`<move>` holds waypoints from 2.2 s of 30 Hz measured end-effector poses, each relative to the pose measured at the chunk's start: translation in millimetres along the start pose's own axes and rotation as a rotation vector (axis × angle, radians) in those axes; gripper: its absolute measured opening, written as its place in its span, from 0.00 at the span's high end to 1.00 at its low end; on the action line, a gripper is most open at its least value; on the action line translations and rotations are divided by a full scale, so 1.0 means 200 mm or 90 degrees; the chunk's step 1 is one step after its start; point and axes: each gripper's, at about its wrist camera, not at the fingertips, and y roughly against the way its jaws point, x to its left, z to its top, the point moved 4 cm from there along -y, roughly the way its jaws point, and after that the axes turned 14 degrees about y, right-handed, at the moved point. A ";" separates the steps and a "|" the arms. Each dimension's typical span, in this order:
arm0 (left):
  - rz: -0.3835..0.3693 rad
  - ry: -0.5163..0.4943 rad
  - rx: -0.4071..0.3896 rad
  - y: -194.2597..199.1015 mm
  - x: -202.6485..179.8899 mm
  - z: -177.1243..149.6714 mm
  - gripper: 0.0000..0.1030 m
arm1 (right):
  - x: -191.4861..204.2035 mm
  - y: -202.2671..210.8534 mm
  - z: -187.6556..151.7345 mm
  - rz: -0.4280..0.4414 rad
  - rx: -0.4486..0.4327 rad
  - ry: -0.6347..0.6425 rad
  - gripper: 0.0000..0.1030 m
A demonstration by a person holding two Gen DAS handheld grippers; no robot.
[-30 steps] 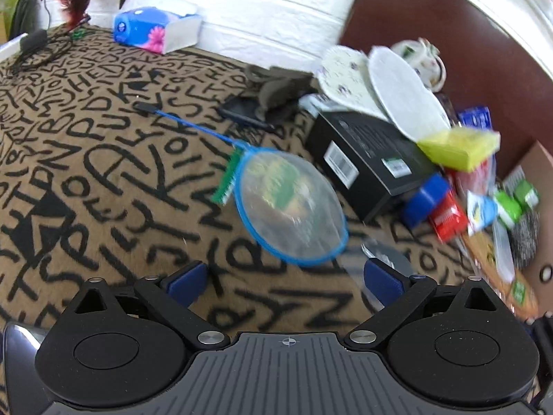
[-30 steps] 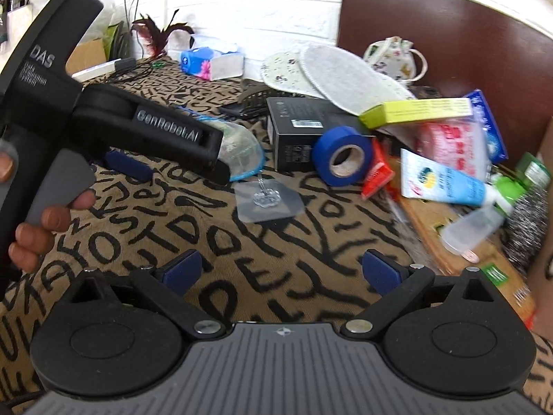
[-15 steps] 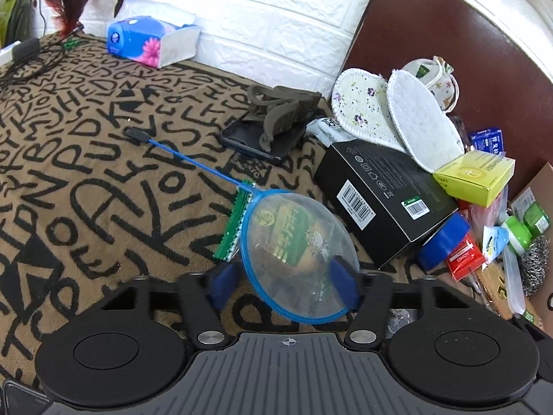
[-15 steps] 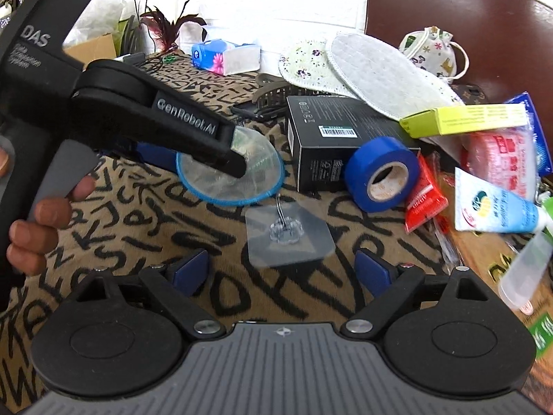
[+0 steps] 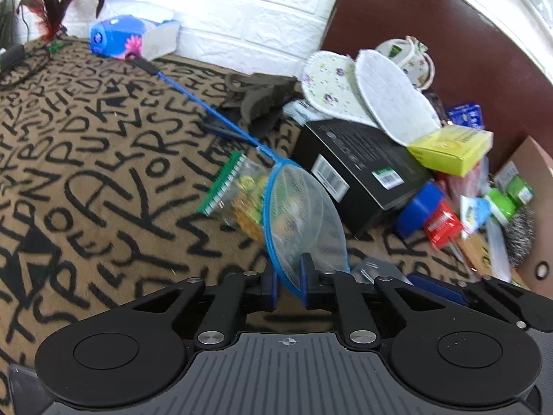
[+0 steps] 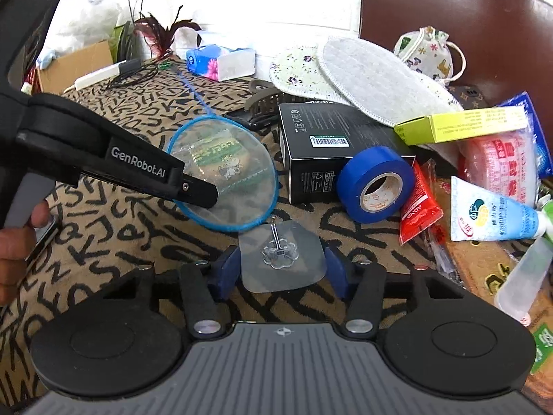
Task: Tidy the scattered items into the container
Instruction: 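Grasp the blue-rimmed round net by its handle with the left gripper while the right grasps the clear adhesive hook, then carry the net and adhesive hook over the cardboard box with both grippers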
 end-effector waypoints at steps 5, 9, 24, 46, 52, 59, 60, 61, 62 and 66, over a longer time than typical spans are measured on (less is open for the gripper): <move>-0.029 -0.014 0.026 0.06 -0.04 -0.08 0.94 | 0.02 0.09 -0.04 -0.001 0.009 -0.001 0.48; -0.048 -0.028 0.042 0.10 -0.09 -0.16 0.94 | 0.02 0.20 -0.12 -0.010 0.018 -0.012 0.48; -0.111 -0.093 0.064 0.24 -0.35 -0.35 0.95 | -0.07 0.57 -0.36 -0.079 0.017 -0.088 0.48; -0.184 -0.205 0.018 0.47 -0.86 -0.41 1.00 | -0.25 0.97 -0.46 -0.173 -0.068 -0.137 0.48; -0.207 -0.207 -0.005 0.55 -0.96 -0.37 1.00 | -0.32 1.07 -0.45 -0.205 -0.093 -0.132 0.48; -0.245 -0.199 -0.046 0.70 -1.08 -0.31 1.00 | -0.38 1.18 -0.42 -0.235 -0.127 -0.114 0.48; -0.250 -0.199 -0.050 0.72 -1.09 -0.31 1.00 | -0.38 1.19 -0.42 -0.240 -0.131 -0.112 0.48; -0.254 -0.201 -0.055 0.73 -1.11 -0.30 1.00 | -0.39 1.20 -0.42 -0.244 -0.134 -0.110 0.48; -0.256 -0.204 -0.058 0.74 -1.13 -0.30 1.00 | -0.40 1.21 -0.41 -0.248 -0.136 -0.108 0.48; -0.269 -0.209 -0.059 0.77 -1.20 -0.28 1.00 | -0.42 1.27 -0.40 -0.266 -0.148 -0.102 0.48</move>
